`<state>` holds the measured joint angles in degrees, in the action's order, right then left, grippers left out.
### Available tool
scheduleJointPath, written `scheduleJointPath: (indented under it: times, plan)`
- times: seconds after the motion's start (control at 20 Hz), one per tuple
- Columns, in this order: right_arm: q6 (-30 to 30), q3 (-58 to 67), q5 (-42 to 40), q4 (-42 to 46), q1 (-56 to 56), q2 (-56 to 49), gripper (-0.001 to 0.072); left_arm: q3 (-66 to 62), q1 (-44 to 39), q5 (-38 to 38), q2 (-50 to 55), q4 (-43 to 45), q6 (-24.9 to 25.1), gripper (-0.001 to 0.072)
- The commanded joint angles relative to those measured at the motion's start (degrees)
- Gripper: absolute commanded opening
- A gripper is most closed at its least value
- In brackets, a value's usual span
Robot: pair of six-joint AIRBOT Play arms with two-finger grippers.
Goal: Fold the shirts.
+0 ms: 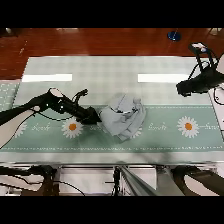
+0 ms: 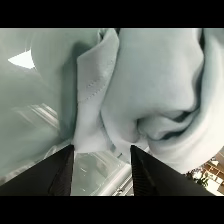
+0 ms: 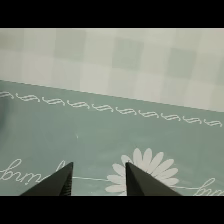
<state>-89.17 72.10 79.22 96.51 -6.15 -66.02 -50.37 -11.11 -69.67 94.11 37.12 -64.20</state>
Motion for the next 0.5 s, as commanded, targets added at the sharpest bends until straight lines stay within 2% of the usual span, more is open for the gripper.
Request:
scheduleJointPath:
  times: [0.0, 0.25, 0.3, 0.45]
  plan:
    - [-0.24, -0.02, -0.09, -0.02, -0.02, 0.00, 0.0379, -1.16, -0.42, 0.35, 0.87, 0.87, -0.63, 0.0499]
    - [-0.66, -0.02, -0.07, -0.02, -0.02, 0.00, 0.0379, -5.40, -3.06, -0.46, 3.76, 1.11, -3.06, 0.0487]
    - [-0.63, -0.02, -0.02, -0.02, -0.02, 0.00, 0.0379, -5.84, -3.15, -1.05, 4.07, 1.05, -3.04, 0.0301]
    - [-0.63, -0.02, -0.09, -0.02, -0.02, 0.00, 0.0379, -6.10, -3.26, -1.57, 5.22, 1.03, -2.91, 0.0085]
